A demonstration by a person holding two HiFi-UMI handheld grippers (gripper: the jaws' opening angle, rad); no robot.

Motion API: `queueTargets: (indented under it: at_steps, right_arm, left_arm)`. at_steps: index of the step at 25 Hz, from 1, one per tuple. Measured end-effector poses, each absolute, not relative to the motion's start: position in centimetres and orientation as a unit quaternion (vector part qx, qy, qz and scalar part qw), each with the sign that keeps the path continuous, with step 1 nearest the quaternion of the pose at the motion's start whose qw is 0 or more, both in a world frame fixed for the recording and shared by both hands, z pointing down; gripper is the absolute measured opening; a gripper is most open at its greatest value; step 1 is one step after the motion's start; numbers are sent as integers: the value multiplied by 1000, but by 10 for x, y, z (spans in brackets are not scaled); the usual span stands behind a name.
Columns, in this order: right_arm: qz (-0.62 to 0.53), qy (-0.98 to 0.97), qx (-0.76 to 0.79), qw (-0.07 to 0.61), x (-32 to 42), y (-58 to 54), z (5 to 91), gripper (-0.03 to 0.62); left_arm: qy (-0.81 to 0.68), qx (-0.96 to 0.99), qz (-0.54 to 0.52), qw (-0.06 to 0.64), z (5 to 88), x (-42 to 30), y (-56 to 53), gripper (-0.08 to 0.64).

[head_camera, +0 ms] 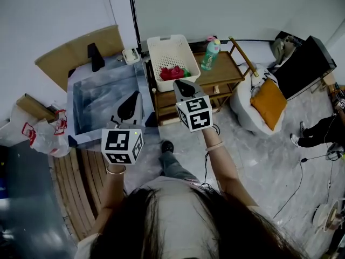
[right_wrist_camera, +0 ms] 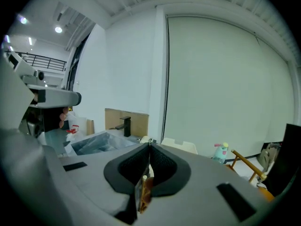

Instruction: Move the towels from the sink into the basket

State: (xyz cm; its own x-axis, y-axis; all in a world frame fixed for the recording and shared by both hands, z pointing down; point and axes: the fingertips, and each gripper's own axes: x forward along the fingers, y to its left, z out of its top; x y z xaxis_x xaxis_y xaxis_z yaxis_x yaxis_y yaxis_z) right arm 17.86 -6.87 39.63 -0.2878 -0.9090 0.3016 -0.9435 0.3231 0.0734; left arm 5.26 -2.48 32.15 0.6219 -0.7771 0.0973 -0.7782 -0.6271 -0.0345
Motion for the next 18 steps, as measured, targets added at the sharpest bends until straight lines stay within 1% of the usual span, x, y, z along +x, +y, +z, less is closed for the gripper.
queueTargets:
  at_steps: [18]
  right_arm:
    - [27, -808, 585, 64, 159, 38, 328, 26]
  left_arm:
    - [-424, 905, 29, -12, 298, 43, 50, 3]
